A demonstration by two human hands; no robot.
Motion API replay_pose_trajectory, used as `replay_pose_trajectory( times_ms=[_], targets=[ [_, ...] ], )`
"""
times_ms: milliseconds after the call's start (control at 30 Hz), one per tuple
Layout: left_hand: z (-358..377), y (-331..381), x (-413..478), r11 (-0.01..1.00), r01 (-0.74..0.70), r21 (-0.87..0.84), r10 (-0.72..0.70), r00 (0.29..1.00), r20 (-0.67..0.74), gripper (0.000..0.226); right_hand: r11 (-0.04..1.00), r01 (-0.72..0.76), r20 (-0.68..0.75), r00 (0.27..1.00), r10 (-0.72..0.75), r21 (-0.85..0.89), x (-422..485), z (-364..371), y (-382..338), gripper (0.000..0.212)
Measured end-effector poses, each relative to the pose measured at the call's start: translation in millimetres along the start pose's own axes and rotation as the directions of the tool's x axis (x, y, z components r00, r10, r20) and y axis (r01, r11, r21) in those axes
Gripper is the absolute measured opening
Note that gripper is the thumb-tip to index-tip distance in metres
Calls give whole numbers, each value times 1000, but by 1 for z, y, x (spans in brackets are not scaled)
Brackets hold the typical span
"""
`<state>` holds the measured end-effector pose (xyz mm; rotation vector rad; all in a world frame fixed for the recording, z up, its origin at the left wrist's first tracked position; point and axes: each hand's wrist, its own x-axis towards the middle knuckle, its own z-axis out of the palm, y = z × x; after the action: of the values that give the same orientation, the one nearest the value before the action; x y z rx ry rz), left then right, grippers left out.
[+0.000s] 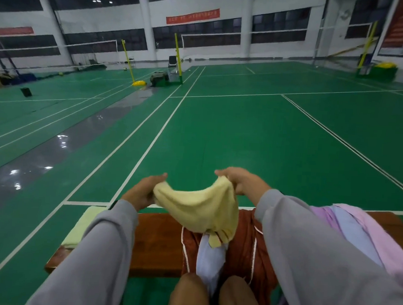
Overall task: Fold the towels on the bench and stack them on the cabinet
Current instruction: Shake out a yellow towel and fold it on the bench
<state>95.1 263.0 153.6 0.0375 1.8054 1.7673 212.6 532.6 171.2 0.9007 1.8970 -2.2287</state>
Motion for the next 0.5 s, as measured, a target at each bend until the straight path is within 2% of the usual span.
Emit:
replay_pose_trajectory(
  times_ms=[33, 67, 100, 133, 167, 233, 267, 300, 333, 367, 433, 467, 500],
  targets=[
    [6, 10, -7, 980, -64, -191, 85, 991, 105, 24, 978, 89, -62, 995, -79, 187, 4, -1, -8, 27],
    [12, 20, -12, 933, -109, -343, 175, 970, 168, 29, 899, 157, -76, 988, -138, 410, 8, -1, -17, 28],
    [17, 25, -16, 891, -136, -432, 239, 951, 194, 36, 818, 184, -51, 981, -187, 545, 3, 1, -23, 34],
    [19, 26, -18, 880, -134, -456, 256, 942, 217, 41, 798, 171, -6, 979, -206, 578, -1, 3, -24, 44],
    [22, 22, -21, 916, -108, -387, 221, 940, 261, 43, 852, 141, 48, 981, -190, 504, -5, 5, -20, 51],
    [26, 1, -19, 998, 4, -66, 19, 943, 333, 40, 979, 68, 158, 982, -99, 192, -12, 6, 4, 51],
    [27, -8, -15, 996, 19, 84, -44, 949, 314, 43, 995, 54, 210, 975, -71, 85, -14, 7, 13, 40],
    [27, -11, -14, 987, 0, 158, -41, 966, 253, 45, 996, 69, 189, 979, -77, 50, -15, 6, 16, 26],
    [27, -8, -12, 989, -46, 137, 22, 985, 170, 45, 989, 112, 120, 985, -122, 92, -14, 3, 13, 15],
    [26, -3, -10, 996, -91, 22, 88, 992, 88, 43, 967, 164, 31, 984, -173, 195, -17, 0, 6, 11],
    [21, 12, -4, 954, -156, -255, 164, 986, 11, 43, 878, 224, -50, 973, -224, 423, -13, -16, -9, 22],
    [18, 17, -3, 949, -153, -276, 167, 986, 27, 44, 875, 211, -34, 975, -219, 436, -12, -23, -14, 32],
    [15, 21, -6, 975, -109, -194, 126, 989, 73, 43, 926, 165, 2, 984, -177, 339, -11, -29, -14, 41]
  ],
)
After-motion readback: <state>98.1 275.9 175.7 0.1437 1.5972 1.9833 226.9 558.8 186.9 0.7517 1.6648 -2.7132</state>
